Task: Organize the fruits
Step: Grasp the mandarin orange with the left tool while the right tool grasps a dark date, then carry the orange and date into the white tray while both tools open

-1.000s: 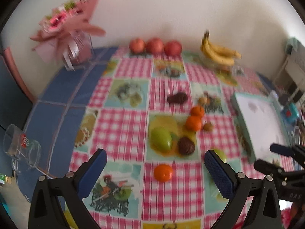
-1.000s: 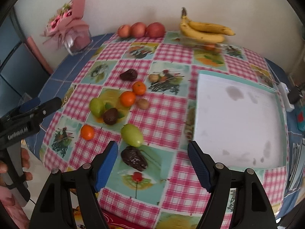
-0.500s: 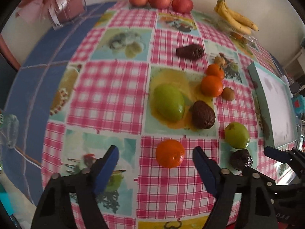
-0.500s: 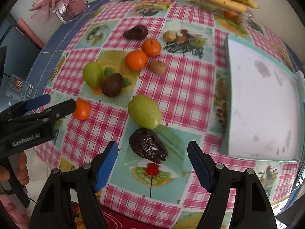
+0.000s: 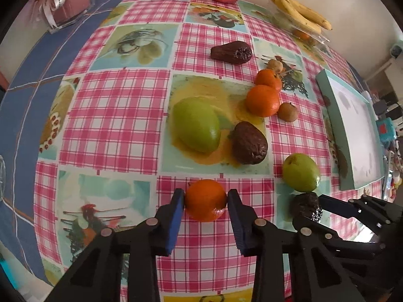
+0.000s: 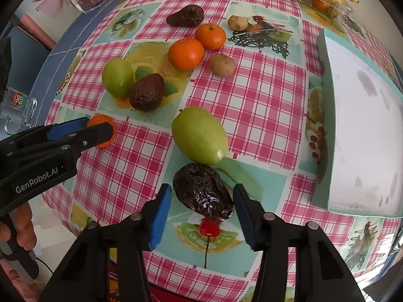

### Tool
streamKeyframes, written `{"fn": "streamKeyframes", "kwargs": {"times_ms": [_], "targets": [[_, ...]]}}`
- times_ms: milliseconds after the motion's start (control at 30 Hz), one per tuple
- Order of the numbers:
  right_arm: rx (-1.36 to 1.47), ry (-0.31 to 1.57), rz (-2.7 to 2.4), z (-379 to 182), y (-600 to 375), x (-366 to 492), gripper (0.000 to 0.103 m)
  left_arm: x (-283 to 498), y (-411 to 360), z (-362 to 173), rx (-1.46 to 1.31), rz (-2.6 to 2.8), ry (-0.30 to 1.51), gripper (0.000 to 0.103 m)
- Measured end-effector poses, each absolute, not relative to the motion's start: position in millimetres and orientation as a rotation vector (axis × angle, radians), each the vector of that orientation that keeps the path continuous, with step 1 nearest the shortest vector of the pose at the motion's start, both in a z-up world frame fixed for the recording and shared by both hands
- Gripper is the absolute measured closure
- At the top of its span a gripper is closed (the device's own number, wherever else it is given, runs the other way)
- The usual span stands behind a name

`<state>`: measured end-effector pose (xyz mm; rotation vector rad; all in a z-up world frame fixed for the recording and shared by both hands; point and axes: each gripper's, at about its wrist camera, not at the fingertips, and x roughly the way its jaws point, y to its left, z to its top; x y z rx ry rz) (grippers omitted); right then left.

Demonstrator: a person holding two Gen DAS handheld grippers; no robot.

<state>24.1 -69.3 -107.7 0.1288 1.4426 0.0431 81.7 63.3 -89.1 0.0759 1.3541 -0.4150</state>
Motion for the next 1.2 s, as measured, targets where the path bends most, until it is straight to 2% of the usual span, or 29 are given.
{"fn": "streamKeyframes", "kwargs": {"times_ms": [367, 733, 1033, 1200], "targets": [[0.194, 1.388, 0.072, -91, -87, 17, 0.054, 77, 68, -76, 0.075, -0.377, 1.325, 0.067], [0.351, 1.224, 0.078, -36, -137, -1, 0.054, 78, 53, -12, 0.032, -0.375, 1.193, 0.067], [0.444, 1.104, -0.237, -20, -226, -1, 0.054, 91, -6, 5, -0.065, -0.442, 1.192, 0.067], [0.492, 1.078, -0.363, -21, -275, -1, 0.054, 92, -71, 7, -0.006, -0.491, 1.204, 0.067]]}}
